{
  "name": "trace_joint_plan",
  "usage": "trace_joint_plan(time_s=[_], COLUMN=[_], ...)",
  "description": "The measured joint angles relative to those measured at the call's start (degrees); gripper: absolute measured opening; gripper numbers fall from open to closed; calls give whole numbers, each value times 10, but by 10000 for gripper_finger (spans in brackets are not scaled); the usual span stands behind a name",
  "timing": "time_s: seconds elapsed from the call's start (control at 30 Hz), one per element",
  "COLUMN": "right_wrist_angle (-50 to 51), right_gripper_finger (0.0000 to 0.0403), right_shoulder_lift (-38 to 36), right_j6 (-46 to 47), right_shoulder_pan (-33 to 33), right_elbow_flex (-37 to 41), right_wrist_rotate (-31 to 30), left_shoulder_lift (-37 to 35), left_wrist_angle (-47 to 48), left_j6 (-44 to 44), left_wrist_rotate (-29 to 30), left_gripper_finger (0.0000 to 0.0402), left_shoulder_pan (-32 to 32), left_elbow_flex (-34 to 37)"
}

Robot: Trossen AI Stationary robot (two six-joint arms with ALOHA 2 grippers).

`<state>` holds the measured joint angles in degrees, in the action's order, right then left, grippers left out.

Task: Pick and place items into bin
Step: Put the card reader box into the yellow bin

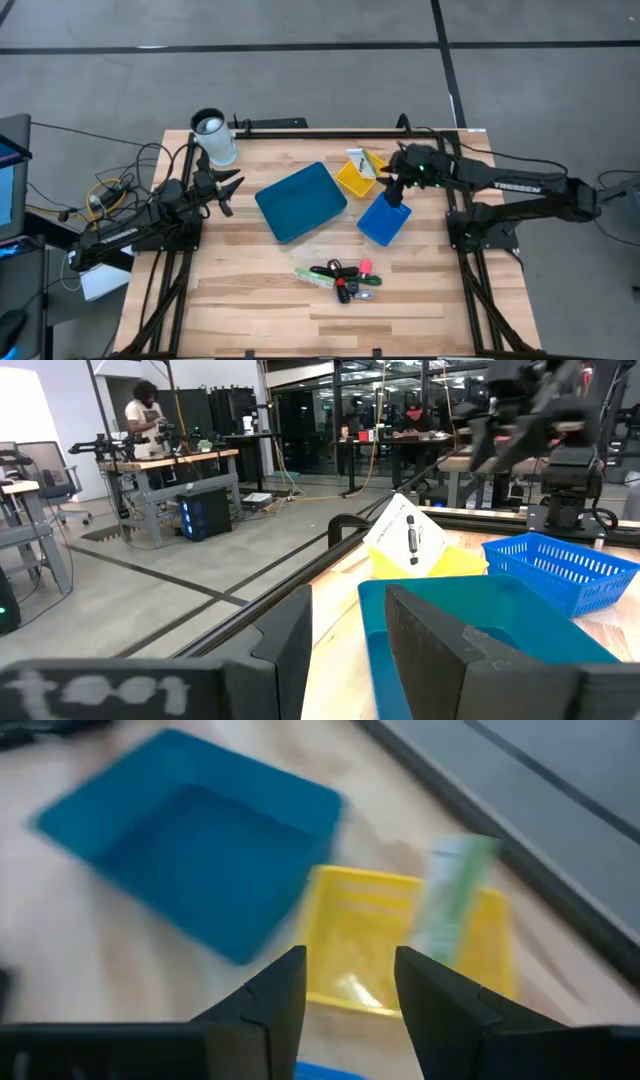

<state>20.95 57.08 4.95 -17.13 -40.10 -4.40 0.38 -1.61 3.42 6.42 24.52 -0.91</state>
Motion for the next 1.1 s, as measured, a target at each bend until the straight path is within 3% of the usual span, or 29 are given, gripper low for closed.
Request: trace_joint_plan(time_s=[0.27,0.53,0.83,1.1], right_wrist_angle=[-39,-170,-301,-352], right_gripper_finger=[154,146,156,164], right_shoulder_lift=[22,101,200,228], right_j6=[26,26,45,56], right_shoulder_pan=[160,284,361,380], right_elbow_flex=[0,0,0,0], right_wrist_rotate=[-1,-46,-47,-76], left_shoulder_lift=[0,0,0,0], left_wrist_angle=[0,0,0,0], left_j6=[0,0,0,0], left_wrist_rotate=[0,0,0,0], left_gripper_finger=[119,119,119,119], left_shoulder_pan=[0,0,0,0], left_elbow_flex=[0,0,0,0])
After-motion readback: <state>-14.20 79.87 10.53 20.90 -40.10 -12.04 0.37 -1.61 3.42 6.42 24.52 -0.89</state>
